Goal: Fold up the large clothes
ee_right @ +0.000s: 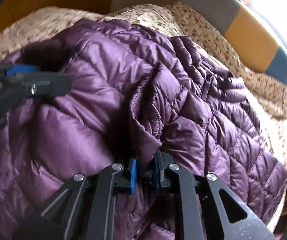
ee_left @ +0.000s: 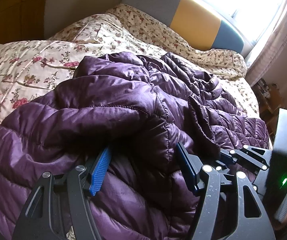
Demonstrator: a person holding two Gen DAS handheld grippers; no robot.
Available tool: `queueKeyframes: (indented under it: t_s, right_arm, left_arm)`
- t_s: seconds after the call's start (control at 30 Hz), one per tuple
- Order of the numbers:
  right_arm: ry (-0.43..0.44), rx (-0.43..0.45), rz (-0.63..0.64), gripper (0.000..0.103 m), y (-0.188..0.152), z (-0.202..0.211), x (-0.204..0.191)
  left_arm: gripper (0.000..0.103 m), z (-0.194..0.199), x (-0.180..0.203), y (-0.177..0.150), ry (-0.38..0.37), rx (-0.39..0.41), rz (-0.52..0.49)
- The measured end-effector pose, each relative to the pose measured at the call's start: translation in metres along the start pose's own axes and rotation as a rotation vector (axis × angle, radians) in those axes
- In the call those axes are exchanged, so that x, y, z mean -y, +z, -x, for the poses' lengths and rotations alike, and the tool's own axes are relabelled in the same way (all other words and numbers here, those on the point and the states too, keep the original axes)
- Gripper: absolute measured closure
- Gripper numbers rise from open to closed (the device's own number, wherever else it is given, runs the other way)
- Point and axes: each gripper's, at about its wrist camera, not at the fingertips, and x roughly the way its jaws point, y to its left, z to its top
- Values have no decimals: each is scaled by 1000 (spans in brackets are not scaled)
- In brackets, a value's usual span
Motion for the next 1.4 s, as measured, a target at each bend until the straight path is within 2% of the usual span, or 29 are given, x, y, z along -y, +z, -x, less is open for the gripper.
queueKeyframes:
  t_s: [0.17,0.27,0.33,0.47,0.53,0.6,0.67,0.7,0.77,0.83,0.93,1.0,1.13,1.27,1.4]
  right_arm:
    - [-59,12,65,85,-4,4,-12]
    - [-83,40,87,64,-7,15,-13]
    - [-99,62,98,45,-9,25,-10]
    - [-122,80,121,34,-18,41,-5]
    - [-134,79,126,30,-24,48,0]
    - [-139,73,110,25,-28,52,12]
    - [-156,65,87,24,-37,58,28]
    - [-167,61,73,23,-42,60,35]
    - [-191,50,32,22,-52,63,52]
    - [-218,38,-29,22,-61,63,75]
    - [-258,18,-132,25,-72,57,108]
    - [-277,11,-189,31,-77,54,124]
    - [-323,4,-266,32,-83,48,144]
    - [-334,-21,-287,32,-82,36,145]
    - [-322,-31,-323,29,-83,28,140]
  left_arm:
    - [37,8,-1,2,-37,7,25]
    - [38,15,3,6,-70,21,28]
    - [39,17,9,9,-88,26,24]
    - [39,16,29,18,-118,27,-6]
    - [48,11,40,20,-125,15,-25]
    - [48,3,52,23,-133,-8,-46]
    - [51,-5,62,23,-132,-25,-61]
    - [61,-10,67,23,-138,-40,-66]
    - [69,-22,75,22,-134,-67,-75]
    - [90,-29,82,19,-132,-84,-93]
    - [102,-37,85,13,-109,-92,-112]
    - [102,-38,83,9,-100,-89,-117]
    - [102,-36,78,8,-98,-83,-116]
    - [102,-31,75,6,-82,-73,-137]
    - [102,-24,67,5,-101,-66,-114]
